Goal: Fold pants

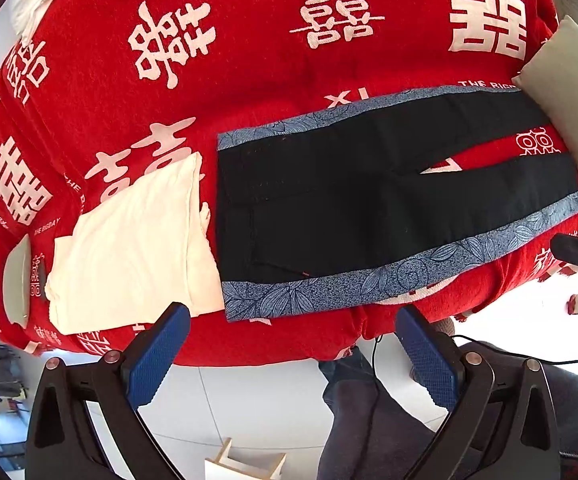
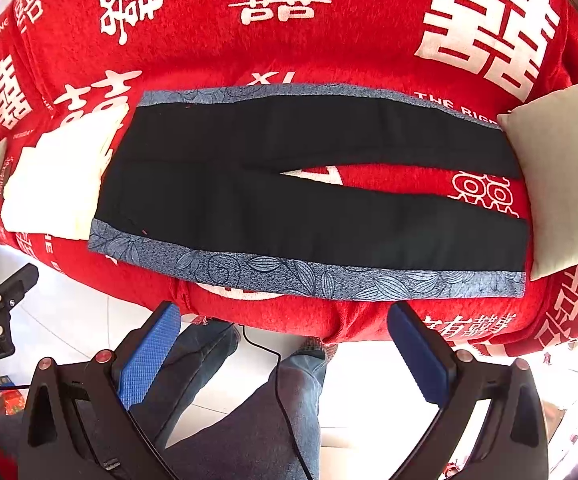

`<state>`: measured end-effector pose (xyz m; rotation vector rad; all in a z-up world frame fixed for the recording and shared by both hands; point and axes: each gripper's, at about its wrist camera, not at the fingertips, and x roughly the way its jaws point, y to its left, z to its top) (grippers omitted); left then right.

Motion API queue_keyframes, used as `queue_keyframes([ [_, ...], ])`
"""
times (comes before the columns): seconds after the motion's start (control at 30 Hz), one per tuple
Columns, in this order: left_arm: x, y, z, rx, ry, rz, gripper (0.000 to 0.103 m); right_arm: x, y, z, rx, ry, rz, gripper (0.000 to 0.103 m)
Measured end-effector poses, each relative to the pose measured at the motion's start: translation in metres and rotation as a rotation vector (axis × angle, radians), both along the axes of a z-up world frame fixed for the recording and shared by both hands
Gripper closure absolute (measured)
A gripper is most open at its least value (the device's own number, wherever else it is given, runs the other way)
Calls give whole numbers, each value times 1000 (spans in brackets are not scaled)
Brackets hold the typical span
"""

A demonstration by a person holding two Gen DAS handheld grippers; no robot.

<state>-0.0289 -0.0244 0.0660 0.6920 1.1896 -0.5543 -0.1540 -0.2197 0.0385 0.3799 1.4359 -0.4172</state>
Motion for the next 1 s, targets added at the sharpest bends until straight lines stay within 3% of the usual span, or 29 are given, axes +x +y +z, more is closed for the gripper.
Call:
queue_keyframes([
  [0.33, 3, -3, -1, -9, 10, 11, 0, -6, -15, -2, 23, 6, -65, 0],
  [1.0, 9, -7, -2, -16, 20, 34, 0, -1, -20, -1, 9, 15, -55, 0],
])
